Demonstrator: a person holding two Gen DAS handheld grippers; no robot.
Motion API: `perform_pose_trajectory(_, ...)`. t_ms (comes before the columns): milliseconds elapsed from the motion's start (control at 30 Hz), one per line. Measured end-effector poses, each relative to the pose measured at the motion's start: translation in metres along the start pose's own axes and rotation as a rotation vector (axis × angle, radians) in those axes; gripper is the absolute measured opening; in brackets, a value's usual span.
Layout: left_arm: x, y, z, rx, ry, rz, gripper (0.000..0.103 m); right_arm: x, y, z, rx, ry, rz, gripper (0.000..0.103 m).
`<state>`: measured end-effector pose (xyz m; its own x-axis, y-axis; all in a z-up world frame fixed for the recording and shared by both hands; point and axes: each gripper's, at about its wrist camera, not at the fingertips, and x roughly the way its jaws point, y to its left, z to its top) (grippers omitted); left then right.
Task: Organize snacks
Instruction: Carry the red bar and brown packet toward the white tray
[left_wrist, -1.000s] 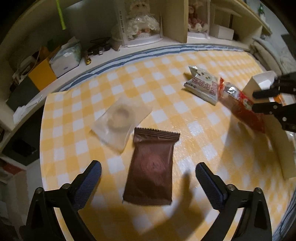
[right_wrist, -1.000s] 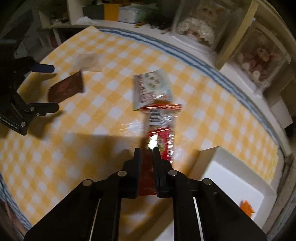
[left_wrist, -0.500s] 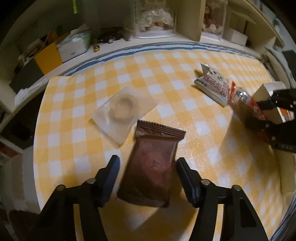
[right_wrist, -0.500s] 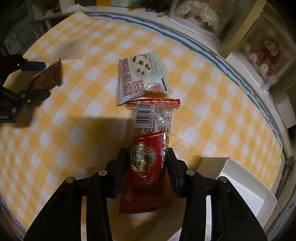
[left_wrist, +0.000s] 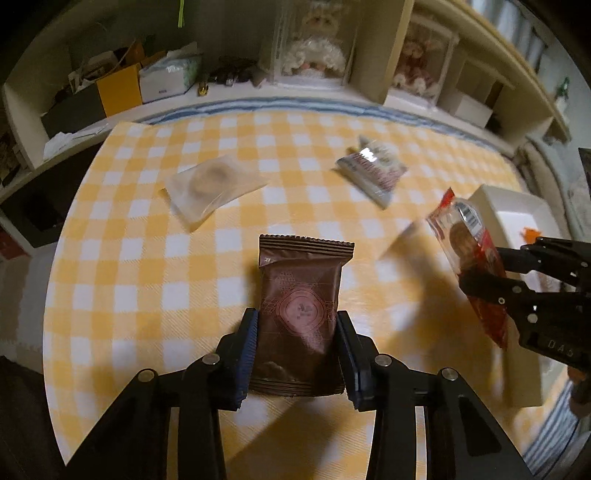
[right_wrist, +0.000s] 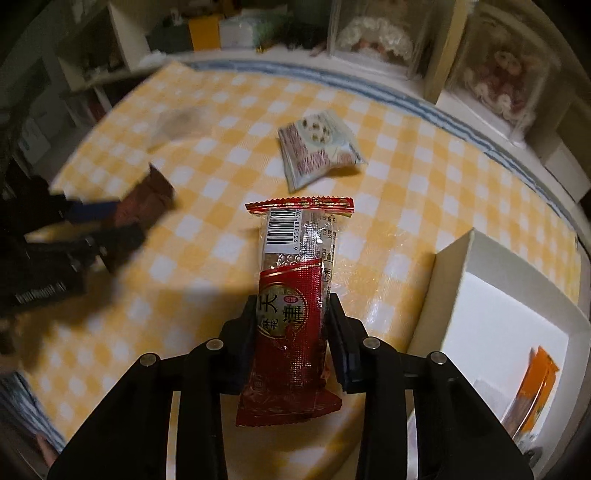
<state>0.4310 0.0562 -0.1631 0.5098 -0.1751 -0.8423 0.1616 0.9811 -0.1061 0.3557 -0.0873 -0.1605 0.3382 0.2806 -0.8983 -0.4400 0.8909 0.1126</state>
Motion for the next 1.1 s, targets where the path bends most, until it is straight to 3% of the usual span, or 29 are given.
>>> perform_pose_trajectory(267,-0.053,-0.030,-0.002,-0.028,-0.085,-0.059,0.040,-0.058,-0.011,-0.003,0.056,-0.099,0.038,0.035)
perform_pose_trajectory(600,-0.097,-0.088,0.007,0.009,-0.145,-0.115,0.040,-0.120,-0.059,-0.028,0.126,-0.185,0.017,0.035)
perform_pose_trajectory(900,-0.081,-0.151,0.022,0.056,-0.131,-0.153,0.040,-0.151,-0.119,-0.057,0.188,-0.202,-0.043,0.035)
perform_pose_trajectory(1100,-0.040,-0.182,0.046,0.054,-0.087,-0.175,0.040,-0.157,-0.171,-0.077,0.245,-0.182,-0.081,0.035)
